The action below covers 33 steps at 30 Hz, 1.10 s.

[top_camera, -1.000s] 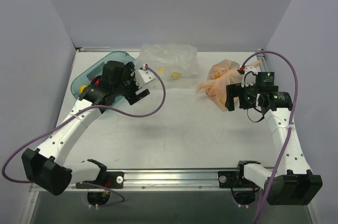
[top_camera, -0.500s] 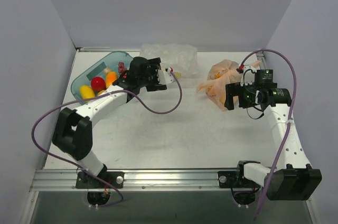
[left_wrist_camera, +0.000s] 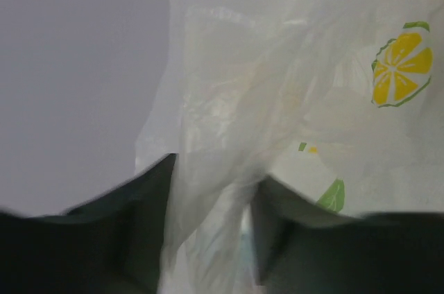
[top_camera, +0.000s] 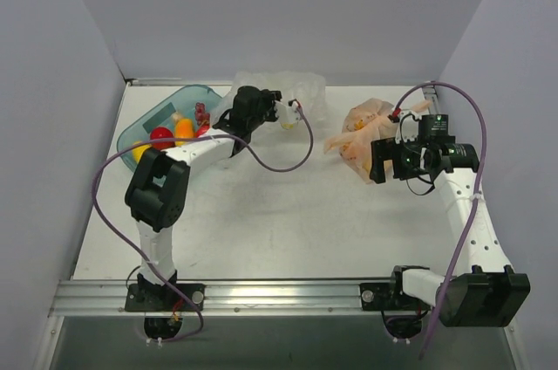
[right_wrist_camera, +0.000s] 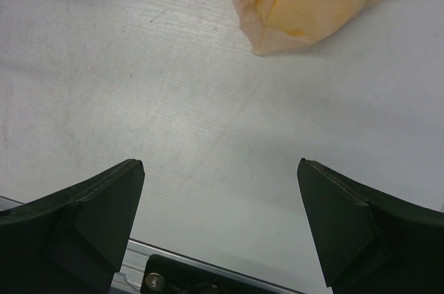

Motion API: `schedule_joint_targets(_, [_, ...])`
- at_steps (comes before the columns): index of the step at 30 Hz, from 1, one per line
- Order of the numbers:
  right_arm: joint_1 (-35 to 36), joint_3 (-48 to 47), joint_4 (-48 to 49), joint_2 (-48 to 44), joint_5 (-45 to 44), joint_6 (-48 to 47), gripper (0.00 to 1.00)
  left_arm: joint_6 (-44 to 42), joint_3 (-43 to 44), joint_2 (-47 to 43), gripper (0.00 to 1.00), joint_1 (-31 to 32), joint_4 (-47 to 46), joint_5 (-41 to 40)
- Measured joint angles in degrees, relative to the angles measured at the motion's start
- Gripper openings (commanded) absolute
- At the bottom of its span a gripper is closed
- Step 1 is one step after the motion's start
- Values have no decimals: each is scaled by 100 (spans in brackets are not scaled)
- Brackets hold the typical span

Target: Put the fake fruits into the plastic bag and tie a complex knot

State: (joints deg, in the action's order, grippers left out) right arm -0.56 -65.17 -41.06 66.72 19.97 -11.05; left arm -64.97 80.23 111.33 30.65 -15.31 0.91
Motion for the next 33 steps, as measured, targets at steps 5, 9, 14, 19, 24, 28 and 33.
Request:
schedule_joint_targets(5, [-4,0,-7,9,81,-17,100,365,813,328,0,92,643,-535])
schedule_joint_targets(9, [-17,0,-13,7,236,-9,100,1217,2188,426,0,319,2103,-1147])
schedule_joint_targets(14, [-63,-4,-37,-31,494,57,100,2975,3978,444,0,531,4079,-1637])
schedule_joint_targets(19, [-284,-151,-81,-122,859,212,100,4986,4957,393,0,527,5836,-1843])
schedule_joint_targets(24, [-494,-295,-76,-356,1443,461,100,6804,5051,190,0,487,7180,-1633])
schedule_joint_targets(28, [-514,-396,-90,-557,1895,654,100,7713,4835,-96,0,487,7654,-1266])
schedule_joint_targets(33, [-496,-584,-103,-560,2339,909,100,8297,4677,-409,0,393,7893,-83])
